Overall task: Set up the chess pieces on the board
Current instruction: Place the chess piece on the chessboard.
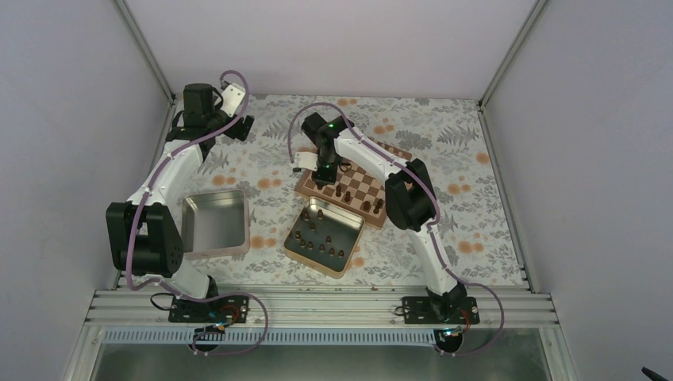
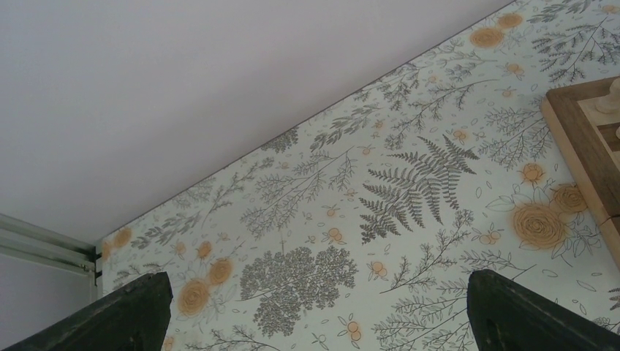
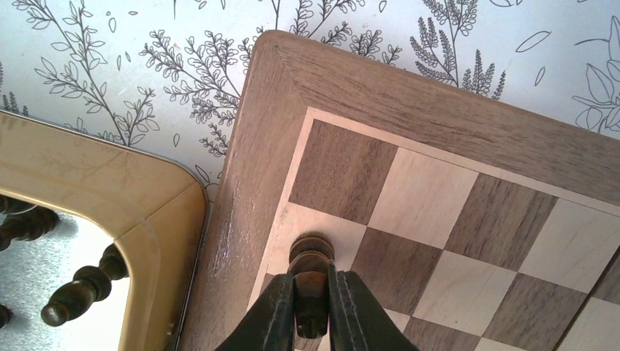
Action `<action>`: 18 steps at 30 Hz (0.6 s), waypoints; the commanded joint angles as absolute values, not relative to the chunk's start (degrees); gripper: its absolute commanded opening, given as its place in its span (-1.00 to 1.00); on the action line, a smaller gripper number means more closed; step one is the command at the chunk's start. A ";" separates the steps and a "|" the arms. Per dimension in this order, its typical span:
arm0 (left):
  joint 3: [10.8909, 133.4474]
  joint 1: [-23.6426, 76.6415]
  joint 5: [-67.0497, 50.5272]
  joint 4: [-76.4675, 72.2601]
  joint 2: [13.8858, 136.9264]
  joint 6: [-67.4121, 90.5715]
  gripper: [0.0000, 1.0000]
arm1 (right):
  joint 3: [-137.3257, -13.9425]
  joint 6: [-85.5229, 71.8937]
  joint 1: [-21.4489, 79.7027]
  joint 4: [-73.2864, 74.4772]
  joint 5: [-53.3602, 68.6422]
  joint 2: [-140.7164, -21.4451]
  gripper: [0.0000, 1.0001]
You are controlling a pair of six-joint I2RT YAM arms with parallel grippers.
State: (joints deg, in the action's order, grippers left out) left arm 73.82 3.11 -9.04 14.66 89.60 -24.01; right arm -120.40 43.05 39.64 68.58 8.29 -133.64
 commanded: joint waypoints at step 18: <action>73.47 2.99 -9.25 12.92 88.25 -24.78 1.00 | -122.79 42.37 39.44 68.12 6.36 -128.87 -0.20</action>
State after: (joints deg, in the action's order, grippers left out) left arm 73.58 3.11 -9.04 14.63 89.60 -24.03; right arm -120.75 42.96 39.64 67.99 7.77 -133.80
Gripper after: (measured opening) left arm 0.999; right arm 0.394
